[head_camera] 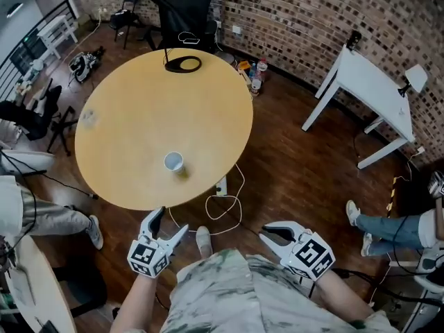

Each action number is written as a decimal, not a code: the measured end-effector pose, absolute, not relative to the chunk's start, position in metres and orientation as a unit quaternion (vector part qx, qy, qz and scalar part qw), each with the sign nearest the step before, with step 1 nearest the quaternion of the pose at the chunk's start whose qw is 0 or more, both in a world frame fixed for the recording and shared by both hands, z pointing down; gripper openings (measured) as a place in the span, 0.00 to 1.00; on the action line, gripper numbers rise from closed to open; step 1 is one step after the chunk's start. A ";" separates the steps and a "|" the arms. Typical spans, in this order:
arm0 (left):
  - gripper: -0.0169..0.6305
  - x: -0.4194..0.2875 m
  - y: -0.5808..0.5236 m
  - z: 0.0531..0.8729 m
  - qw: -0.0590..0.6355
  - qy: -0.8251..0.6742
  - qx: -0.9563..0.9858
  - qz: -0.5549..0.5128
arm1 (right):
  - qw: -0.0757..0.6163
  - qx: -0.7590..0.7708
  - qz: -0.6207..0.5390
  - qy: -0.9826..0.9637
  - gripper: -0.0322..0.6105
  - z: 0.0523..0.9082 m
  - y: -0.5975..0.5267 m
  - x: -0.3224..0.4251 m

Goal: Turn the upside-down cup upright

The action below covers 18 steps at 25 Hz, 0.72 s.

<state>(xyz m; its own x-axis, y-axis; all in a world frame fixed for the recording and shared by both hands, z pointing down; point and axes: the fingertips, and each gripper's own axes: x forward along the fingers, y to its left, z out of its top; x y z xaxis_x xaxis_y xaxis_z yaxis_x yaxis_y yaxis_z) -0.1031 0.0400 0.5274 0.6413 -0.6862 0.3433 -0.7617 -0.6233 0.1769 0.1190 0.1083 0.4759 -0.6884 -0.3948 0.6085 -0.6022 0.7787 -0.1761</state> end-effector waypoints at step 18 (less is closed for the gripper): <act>0.56 0.094 0.351 0.418 0.213 -0.476 0.851 0.069 | 0.247 0.144 0.177 -0.942 0.19 0.466 0.342 0.230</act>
<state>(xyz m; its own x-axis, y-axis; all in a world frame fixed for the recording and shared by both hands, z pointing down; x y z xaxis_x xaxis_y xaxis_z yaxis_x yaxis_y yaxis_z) 0.0937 0.3512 0.4176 0.5374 -0.7804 0.3197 -0.8390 -0.4564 0.2962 0.2298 0.3416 0.4658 -0.8365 -0.1837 0.5163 -0.3583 0.8962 -0.2616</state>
